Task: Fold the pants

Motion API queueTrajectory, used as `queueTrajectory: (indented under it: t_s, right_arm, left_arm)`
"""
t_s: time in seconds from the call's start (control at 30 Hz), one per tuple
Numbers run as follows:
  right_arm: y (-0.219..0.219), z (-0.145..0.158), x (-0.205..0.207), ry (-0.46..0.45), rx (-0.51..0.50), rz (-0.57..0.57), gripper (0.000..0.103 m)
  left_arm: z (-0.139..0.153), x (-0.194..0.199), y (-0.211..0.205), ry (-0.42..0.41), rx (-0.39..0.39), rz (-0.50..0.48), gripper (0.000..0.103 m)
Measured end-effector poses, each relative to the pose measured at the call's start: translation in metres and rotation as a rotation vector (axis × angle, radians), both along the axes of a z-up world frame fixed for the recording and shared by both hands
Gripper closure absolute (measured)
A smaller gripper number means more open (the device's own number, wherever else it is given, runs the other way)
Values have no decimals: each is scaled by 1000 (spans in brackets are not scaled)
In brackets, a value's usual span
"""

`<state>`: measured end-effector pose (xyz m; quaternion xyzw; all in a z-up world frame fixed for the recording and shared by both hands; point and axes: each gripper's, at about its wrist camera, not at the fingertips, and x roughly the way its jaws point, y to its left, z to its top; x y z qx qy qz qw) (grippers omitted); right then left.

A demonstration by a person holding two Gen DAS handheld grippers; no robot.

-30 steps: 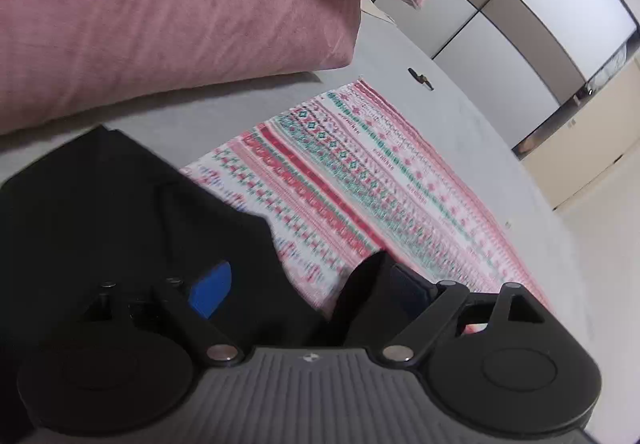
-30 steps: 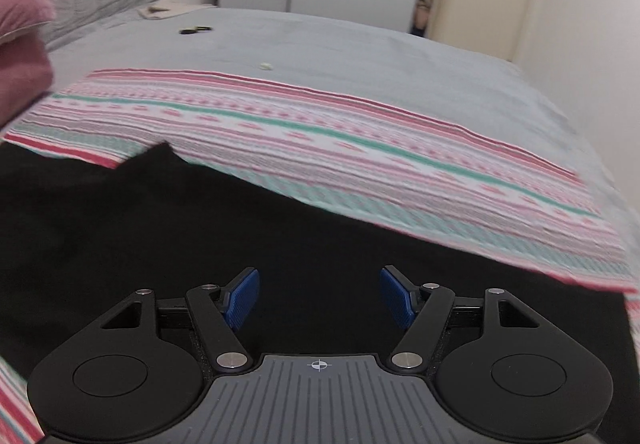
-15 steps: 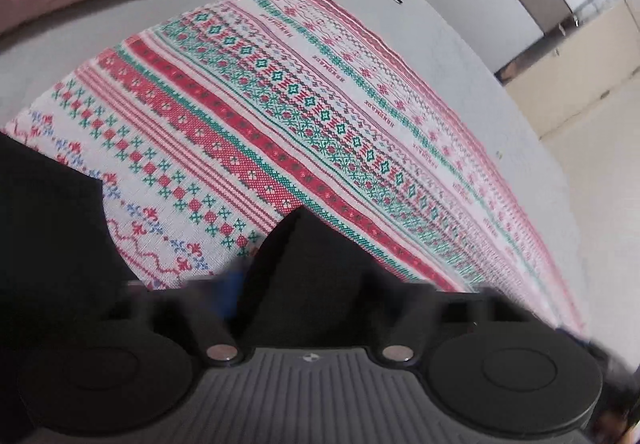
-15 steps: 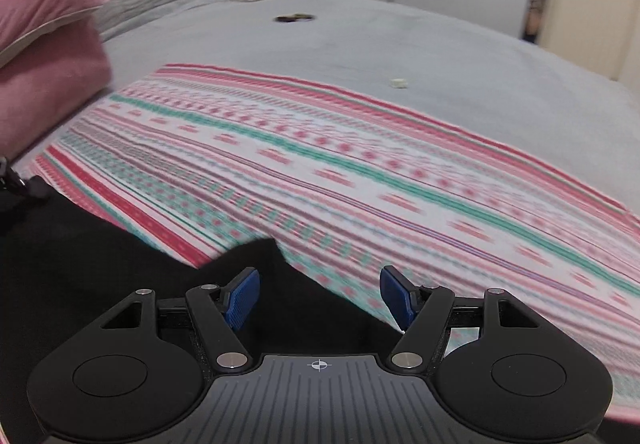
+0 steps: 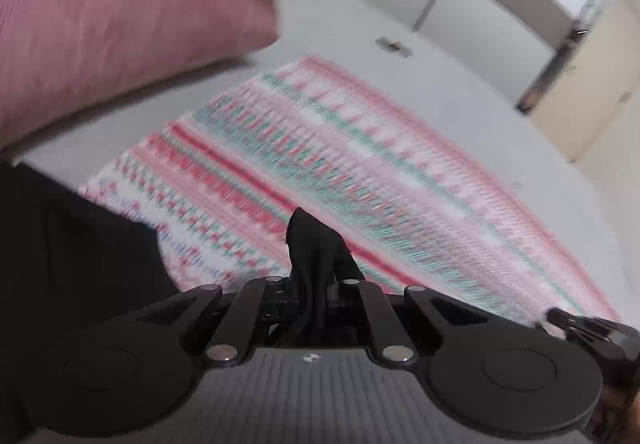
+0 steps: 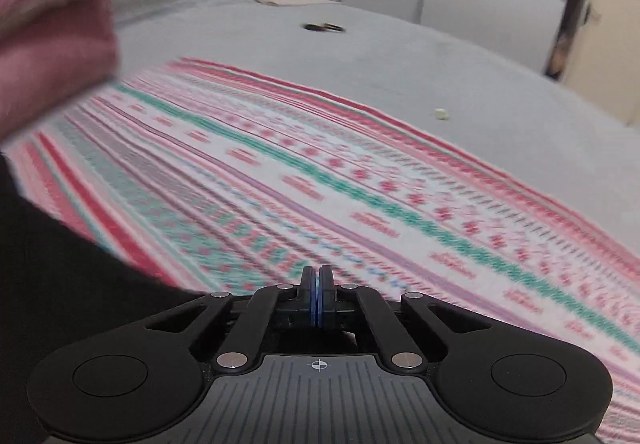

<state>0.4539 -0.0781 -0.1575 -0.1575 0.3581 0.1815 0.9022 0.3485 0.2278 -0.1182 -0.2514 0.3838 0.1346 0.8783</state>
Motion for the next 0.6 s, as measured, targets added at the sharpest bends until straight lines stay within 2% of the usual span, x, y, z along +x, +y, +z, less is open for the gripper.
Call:
queueTrajectory:
  t_s: [0.03,0.07,0.1,0.17,0.23,0.3,0.33,0.37,0.43,0.5,0.6]
  right_arm:
    - [4,-11,3,-18,-65,-35,103]
    - [4,-22,6,-8,-105,-58,103]
    - [3,-30,6,1,-111,-68,103]
    - [-6,-25,-3,-9,-94,-88,103]
    - [-28,-5,-18,-24,-12,-154,94]
    - [-60,17,-42,-32,68,-199,92]
    - [-76,25,-54,-18,94,-210,88]
    - [-91,31,-69,3,107,-221,80]
    - [-119,34,-104,46,96,-239,67]
    - [-141,27,-139,104,63,-259,67]
    - [-162,8,-182,180,31,-231,66]
  left_arm:
    - [-7,2,4,20,-19,6,76]
    - [-13,6,6,38,-26,-7,70]
    - [-16,8,8,55,-13,-18,59]
    - [-13,3,13,58,11,5,49]
    - [-5,-7,22,29,2,21,47]
    - [-1,-14,31,16,-29,39,47]
    - [1,-16,33,14,-48,50,47]
    - [2,-21,36,8,-66,55,47]
    - [9,-29,33,-3,-81,63,47]
    - [16,-34,29,-21,-70,74,46]
    - [21,-41,20,-36,-52,68,46]
